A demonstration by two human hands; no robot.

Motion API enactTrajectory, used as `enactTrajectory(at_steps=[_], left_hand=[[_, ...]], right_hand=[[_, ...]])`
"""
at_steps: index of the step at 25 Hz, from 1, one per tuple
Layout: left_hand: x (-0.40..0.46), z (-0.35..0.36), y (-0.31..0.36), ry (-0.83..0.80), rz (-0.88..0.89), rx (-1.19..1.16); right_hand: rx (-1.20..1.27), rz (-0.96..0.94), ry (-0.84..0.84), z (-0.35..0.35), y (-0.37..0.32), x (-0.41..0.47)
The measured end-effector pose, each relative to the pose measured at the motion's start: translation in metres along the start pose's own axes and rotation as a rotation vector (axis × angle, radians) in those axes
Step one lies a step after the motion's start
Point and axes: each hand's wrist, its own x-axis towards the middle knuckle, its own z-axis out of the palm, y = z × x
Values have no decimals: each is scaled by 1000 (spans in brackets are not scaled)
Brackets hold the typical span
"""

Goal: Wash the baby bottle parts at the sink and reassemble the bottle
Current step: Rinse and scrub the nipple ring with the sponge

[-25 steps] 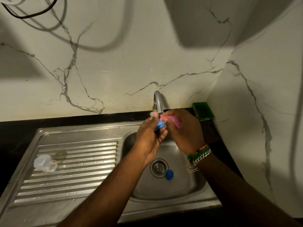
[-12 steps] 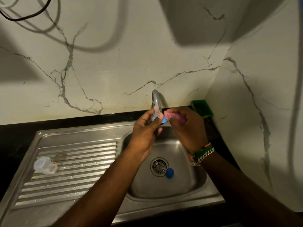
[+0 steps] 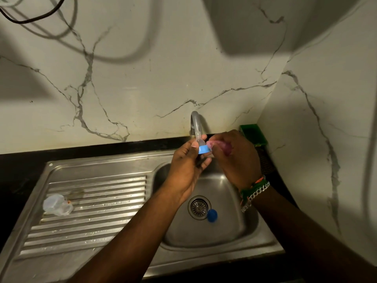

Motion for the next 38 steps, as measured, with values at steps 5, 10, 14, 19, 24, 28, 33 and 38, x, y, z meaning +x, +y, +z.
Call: enactTrajectory(at_steps=[5, 10, 14, 19, 24, 28, 33, 38], left_hand=[[0, 2, 2, 0, -27, -48], [-1, 2, -1, 38, -63, -111], [1, 3, 1, 11, -8, -103], [3, 4, 3, 19, 14, -102], [9, 6, -5, 76, 49, 14], [12, 7, -11, 118, 32, 110], [13, 4, -13, 111, 61, 219], [12, 3, -22, 132, 60, 200]], right_hand=[[-1, -20, -30, 0, -1, 3], [-22, -67, -80, 2, -3, 3], [26, -14, -43, 4, -3, 0], [178, 111, 56, 4, 2, -5], [101, 102, 32, 8, -5, -5], [64, -73, 18, 2, -8, -9], [-40, -147, 4, 5, -14, -8], [-109, -178, 53, 4, -10, -19]])
